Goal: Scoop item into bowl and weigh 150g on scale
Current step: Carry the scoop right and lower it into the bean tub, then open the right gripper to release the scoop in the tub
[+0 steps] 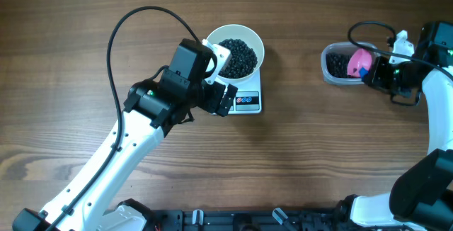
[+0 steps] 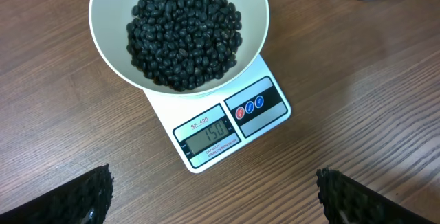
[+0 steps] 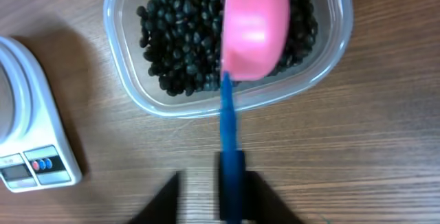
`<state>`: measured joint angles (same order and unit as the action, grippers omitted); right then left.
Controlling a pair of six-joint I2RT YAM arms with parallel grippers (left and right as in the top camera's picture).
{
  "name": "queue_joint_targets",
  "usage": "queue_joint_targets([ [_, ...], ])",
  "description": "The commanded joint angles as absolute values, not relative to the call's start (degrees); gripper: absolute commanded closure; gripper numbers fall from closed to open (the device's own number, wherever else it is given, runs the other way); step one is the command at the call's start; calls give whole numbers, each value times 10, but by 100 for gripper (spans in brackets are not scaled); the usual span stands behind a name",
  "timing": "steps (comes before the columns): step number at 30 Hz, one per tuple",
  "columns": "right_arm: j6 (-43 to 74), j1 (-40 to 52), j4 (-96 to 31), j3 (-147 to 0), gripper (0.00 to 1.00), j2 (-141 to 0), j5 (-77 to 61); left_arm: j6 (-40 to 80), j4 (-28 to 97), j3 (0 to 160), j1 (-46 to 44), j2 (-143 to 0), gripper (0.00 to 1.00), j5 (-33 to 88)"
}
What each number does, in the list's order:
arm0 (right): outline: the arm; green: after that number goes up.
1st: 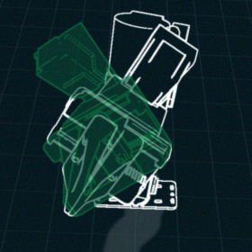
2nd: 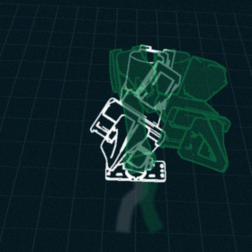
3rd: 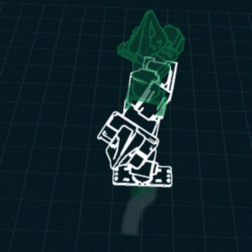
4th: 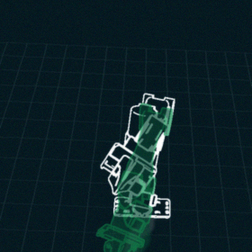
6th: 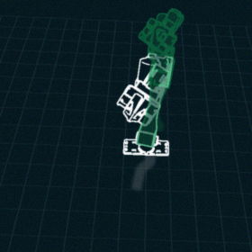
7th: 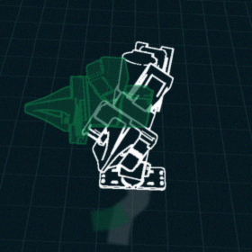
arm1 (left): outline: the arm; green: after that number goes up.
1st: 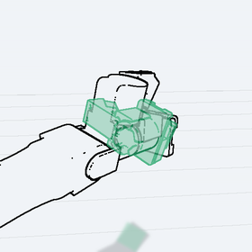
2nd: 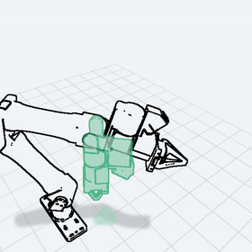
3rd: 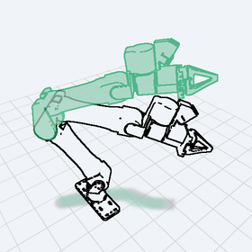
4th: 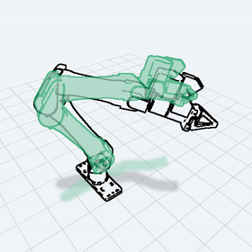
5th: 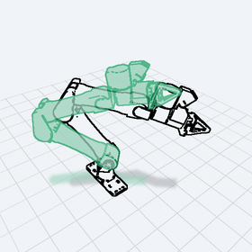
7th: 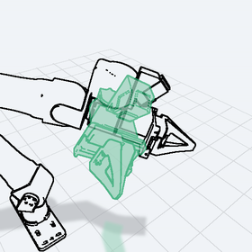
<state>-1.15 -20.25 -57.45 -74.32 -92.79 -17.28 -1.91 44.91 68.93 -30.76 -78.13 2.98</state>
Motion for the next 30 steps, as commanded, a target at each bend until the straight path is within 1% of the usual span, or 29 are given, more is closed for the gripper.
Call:
queue_joint_targets([
  [1,3,-203,-575,-741,7,-935,-152,-28,448,686,-310,-785,0,38],
  [2,3,-203,-575,-741,0,-934,-143,-28,448,686,-310,-785,0,38],
  [7,33,-203,-582,-741,0,-933,-101,-28,448,686,-310,-785,0,38],
  [11,30,-203,-582,-742,0,-932,-77,-28,448,686,-310,-785,0,38],
  [18,8,-203,-576,-744,0,-905,-77,-28,448,686,-310,-785,0,38],
  [20,-4,-203,-569,-751,0,-876,-76,-28,448,686,-310,-785,0,38],
  [25,-91,-203,-587,-757,0,-747,-77,-28,448,686,-310,-785,0,38],
  [27,-102,-203,-617,-757,0,-701,-77,-28,448,686,-310,-785,0,38],
  [30,-100,-203,-710,-757,0,-611,-78,-28,448,686,-310,-785,0,38],
])
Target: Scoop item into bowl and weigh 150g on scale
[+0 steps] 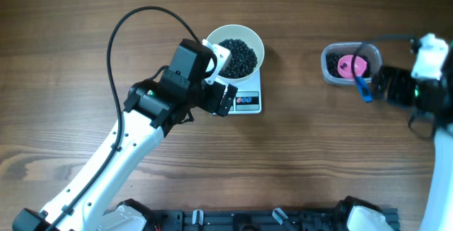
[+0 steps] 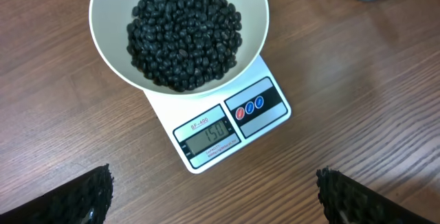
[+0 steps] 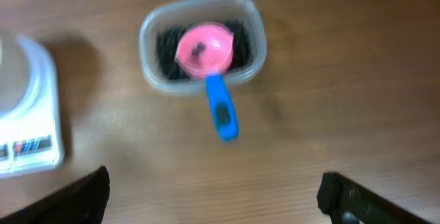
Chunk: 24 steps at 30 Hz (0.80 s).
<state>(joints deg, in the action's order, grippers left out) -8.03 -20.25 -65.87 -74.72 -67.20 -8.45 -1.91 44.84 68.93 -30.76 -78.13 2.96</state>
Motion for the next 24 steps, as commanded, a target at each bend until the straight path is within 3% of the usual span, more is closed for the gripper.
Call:
queue_joint_targets([
  [1,-94,-203,-736,-757,0,-590,-77,-28,448,686,-310,-785,0,38],
  [6,17,-203,-847,-757,0,-476,-76,-28,448,686,-310,-785,0,38],
  [24,16,-203,-862,-757,0,-418,-77,-28,448,686,-310,-785,0,38],
])
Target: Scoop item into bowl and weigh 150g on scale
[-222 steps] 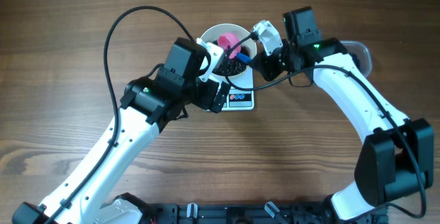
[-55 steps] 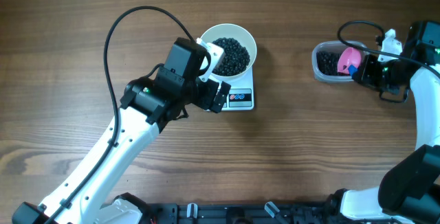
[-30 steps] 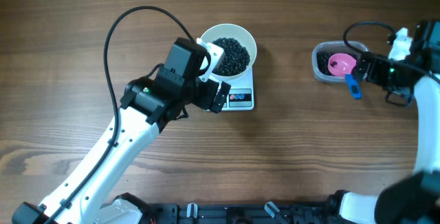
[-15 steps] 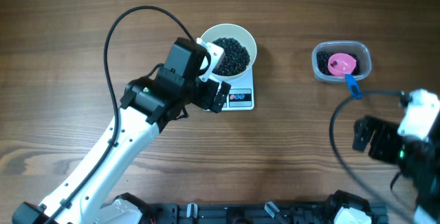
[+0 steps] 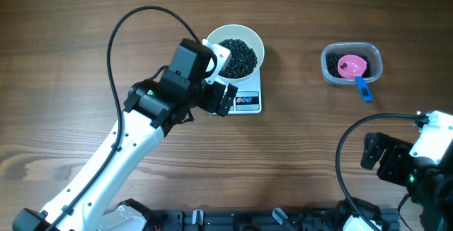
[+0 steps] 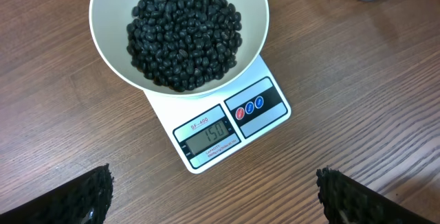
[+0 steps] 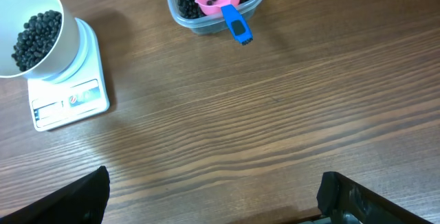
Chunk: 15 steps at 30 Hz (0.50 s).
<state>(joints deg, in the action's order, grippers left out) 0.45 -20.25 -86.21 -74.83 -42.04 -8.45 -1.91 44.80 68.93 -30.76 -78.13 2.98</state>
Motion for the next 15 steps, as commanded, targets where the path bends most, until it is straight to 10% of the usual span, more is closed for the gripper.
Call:
queue_joint_targets([
  [1,16,-203,-862,-757,0,-418,-77,-28,448,686,-310,-785,0,38],
  [15,15,-201,-862,-757,0,-396,-73,-28,448,686,-310,-785,0,38],
])
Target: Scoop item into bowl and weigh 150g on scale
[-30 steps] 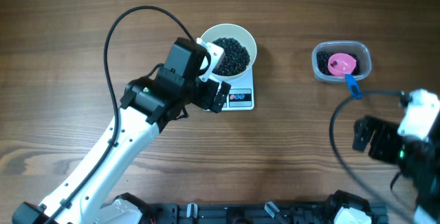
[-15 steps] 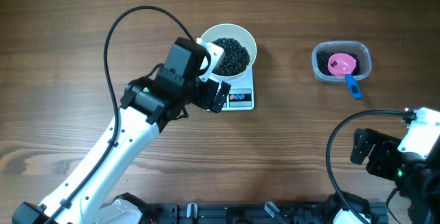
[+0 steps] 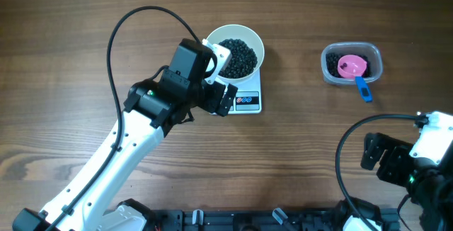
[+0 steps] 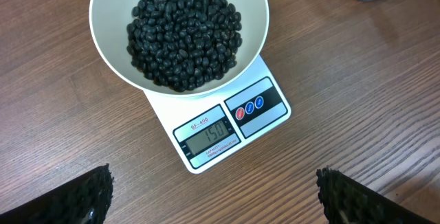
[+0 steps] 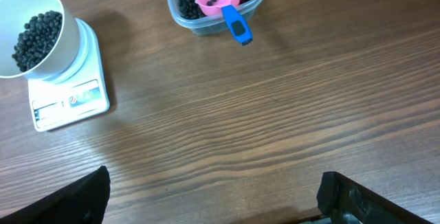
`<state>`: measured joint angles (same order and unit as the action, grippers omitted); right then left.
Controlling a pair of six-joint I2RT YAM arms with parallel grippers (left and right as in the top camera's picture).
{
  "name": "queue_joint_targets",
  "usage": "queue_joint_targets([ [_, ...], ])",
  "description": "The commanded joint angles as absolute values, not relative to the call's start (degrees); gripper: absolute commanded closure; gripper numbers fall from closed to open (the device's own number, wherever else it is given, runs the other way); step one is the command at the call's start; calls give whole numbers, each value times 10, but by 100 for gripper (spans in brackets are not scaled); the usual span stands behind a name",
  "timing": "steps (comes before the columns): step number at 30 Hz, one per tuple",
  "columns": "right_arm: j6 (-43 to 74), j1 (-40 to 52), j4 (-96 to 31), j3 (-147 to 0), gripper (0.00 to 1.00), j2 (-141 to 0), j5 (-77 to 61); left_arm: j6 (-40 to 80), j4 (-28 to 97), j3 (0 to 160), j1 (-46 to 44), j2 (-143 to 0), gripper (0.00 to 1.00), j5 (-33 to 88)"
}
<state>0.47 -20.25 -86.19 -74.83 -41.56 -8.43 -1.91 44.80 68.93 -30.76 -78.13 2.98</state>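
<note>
A white bowl (image 3: 236, 54) full of black beans (image 4: 184, 35) sits on the white scale (image 4: 230, 123), whose display reads 150. My left gripper (image 4: 213, 193) hovers just in front of the scale, open with nothing in it. At the far right a clear container (image 3: 352, 64) of beans holds the pink scoop, its blue handle (image 5: 236, 25) resting over the rim. My right gripper (image 5: 214, 193) is open and empty, high above the table's near right edge, far from the container.
A black cable (image 3: 145, 18) loops over the left arm (image 3: 120, 160) across the left half of the wooden table (image 3: 297, 146). Another cable (image 3: 347, 153) arcs beside the right arm at the bottom right corner.
My right gripper first held the pink scoop by its blue handle over the bean container. A second later it was open and the scoop lay in the container. It then stood back at the near right edge. The scale read 150 throughout; the left arm stayed still.
</note>
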Motion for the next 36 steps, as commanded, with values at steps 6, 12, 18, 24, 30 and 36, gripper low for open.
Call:
queue_joint_targets([
  [6,16,-201,-863,-757,0,-351,-75,-28,448,686,-310,-785,0,38],
  [12,13,-142,-682,-740,0,-282,-79,-28,448,686,-310,-785,0,38],
  [18,-1,-95,-521,-562,0,-239,-73,-28,448,686,-310,-785,0,38],
  [24,-1,-44,-308,-371,0,-187,-75,-28,448,686,-310,-785,0,38],
  [30,0,-33,-200,-268,0,-135,-74,-28,448,686,-310,-785,0,38],
  [36,0,-33,-109,-195,0,-98,-74,-28,448,686,-310,-785,0,38],
])
